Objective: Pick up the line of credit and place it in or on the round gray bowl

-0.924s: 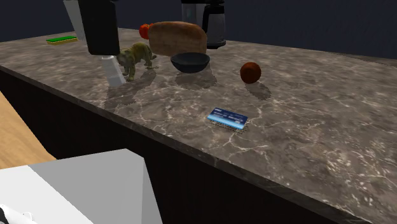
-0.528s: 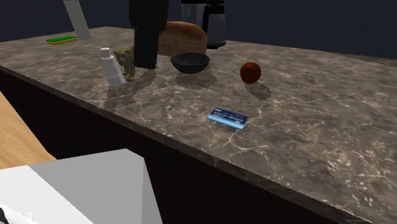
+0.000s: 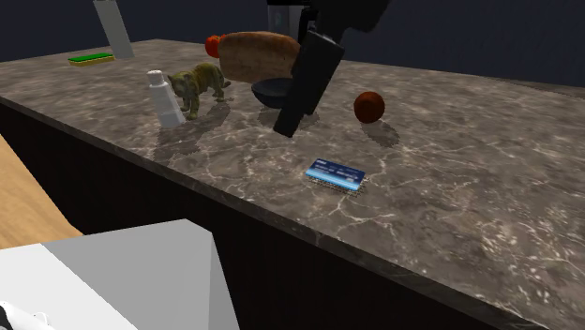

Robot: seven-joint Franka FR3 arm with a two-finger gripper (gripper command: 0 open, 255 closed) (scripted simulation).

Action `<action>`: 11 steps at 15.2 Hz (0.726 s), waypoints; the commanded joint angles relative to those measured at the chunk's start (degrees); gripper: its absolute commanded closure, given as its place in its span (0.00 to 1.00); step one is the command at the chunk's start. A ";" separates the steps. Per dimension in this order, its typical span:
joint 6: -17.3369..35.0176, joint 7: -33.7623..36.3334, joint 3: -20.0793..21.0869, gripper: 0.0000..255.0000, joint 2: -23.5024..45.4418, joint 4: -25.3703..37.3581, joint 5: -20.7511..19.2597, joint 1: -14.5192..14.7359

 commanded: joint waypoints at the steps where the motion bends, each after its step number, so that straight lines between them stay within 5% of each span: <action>1: 0.93 4.75 0.23 0.00 5.24 2.80 1.66 -0.30; 7: 3.36 16.09 -0.68 0.00 19.88 11.32 6.39 -1.02; 11: 6.30 15.78 -0.25 0.00 19.86 8.48 6.98 -0.45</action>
